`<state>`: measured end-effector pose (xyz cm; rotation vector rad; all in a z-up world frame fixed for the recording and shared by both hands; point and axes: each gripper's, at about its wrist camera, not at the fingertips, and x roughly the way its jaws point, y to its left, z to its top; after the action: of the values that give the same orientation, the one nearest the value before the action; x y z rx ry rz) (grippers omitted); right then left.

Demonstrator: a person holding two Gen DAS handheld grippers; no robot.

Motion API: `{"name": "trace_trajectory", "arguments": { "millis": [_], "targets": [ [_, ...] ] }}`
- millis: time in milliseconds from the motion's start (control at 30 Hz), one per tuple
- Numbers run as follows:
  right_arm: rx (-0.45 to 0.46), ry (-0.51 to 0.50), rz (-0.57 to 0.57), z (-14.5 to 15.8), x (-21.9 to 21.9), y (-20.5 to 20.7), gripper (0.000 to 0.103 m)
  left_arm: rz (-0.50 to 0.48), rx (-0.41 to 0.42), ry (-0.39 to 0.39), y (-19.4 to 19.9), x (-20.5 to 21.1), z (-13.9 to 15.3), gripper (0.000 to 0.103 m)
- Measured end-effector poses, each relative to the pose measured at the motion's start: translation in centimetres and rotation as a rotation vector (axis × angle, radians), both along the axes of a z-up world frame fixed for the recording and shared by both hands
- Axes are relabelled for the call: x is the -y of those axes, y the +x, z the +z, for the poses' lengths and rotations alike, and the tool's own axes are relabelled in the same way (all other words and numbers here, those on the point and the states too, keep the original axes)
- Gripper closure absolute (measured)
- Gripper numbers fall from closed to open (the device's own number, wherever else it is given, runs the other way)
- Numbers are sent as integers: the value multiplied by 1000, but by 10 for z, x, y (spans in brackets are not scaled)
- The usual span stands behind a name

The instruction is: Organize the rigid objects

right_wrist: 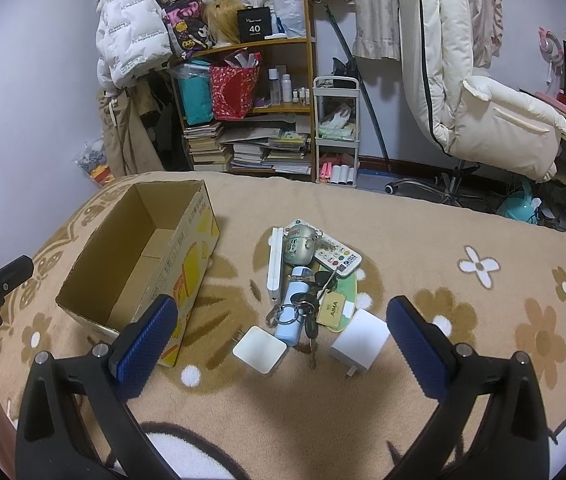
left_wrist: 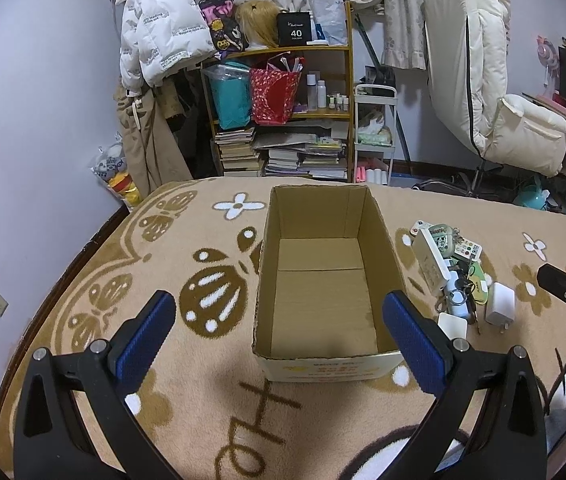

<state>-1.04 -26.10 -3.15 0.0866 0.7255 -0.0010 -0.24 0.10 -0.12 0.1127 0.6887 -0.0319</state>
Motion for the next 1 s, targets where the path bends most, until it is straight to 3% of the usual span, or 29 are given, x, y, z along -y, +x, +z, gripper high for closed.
{"name": "trace_trajectory", "arguments": {
  "millis": [1000],
  "targets": [
    [0,-2,1,1,0,0,0,-10,-1,-7,-4,2,1,1]
  ]
}}
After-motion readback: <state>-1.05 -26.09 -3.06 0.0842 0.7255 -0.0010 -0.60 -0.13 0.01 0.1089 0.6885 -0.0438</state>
